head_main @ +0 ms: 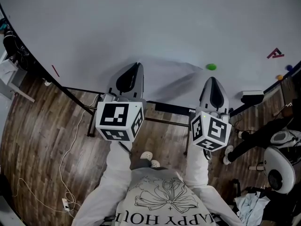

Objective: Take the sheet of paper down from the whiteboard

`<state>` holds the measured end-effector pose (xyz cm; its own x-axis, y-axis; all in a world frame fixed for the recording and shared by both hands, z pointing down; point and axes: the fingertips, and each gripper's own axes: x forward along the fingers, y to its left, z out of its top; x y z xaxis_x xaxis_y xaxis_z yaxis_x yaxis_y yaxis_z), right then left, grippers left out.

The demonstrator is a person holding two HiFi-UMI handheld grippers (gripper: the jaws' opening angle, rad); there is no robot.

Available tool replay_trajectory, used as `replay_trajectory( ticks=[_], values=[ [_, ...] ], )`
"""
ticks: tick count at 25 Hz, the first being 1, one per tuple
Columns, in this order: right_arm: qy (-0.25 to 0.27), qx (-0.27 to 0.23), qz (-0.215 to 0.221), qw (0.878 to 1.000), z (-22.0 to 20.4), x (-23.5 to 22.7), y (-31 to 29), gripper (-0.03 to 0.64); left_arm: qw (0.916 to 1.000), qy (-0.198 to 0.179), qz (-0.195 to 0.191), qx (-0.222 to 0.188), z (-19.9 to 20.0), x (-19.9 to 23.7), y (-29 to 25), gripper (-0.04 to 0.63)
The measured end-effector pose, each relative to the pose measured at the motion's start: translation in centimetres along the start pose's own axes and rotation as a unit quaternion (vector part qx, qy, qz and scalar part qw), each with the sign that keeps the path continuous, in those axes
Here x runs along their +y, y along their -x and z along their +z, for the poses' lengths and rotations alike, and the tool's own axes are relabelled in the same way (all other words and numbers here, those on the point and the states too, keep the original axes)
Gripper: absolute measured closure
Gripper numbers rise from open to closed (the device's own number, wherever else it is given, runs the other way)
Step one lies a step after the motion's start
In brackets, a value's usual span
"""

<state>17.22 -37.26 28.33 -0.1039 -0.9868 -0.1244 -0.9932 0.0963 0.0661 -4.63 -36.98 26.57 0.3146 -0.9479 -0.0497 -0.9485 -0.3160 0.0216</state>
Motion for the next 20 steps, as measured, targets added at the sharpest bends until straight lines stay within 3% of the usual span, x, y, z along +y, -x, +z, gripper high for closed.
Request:
replay_trajectory(
  ticks=[20],
  values=[
    [0.006, 0.003, 0.025, 1.000, 0.1, 1.9, -0.3, 0.614, 1.0000, 0.000, 0.003, 0.006, -0.1, 0.3, 0.8, 0.591]
  ],
)
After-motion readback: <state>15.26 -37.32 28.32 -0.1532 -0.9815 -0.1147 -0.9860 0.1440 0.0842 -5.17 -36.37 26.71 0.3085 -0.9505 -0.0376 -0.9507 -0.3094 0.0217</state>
